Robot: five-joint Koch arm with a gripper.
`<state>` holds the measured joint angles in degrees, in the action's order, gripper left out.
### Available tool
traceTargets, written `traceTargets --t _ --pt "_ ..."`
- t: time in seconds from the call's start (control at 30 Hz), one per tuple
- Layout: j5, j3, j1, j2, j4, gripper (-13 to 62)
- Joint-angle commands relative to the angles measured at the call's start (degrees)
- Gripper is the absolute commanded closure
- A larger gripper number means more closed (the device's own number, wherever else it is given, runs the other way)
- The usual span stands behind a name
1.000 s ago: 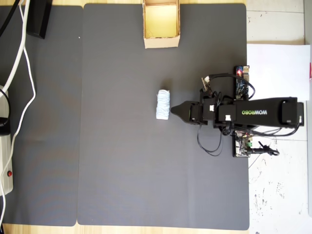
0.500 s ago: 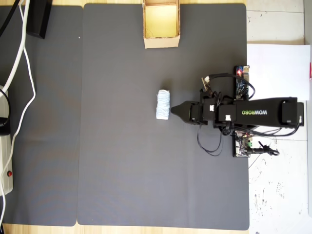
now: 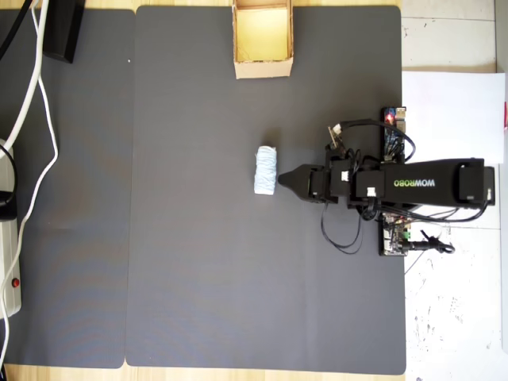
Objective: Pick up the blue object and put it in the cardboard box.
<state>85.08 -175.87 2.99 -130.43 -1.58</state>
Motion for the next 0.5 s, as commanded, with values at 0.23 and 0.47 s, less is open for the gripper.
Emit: traceTargets --t 0.23,0.47 --pt "1.7 -2.8 -0.4 -5.3 5.0 14.5" --pt "1.7 -2.8 -0.2 -5.4 4.7 14.8"
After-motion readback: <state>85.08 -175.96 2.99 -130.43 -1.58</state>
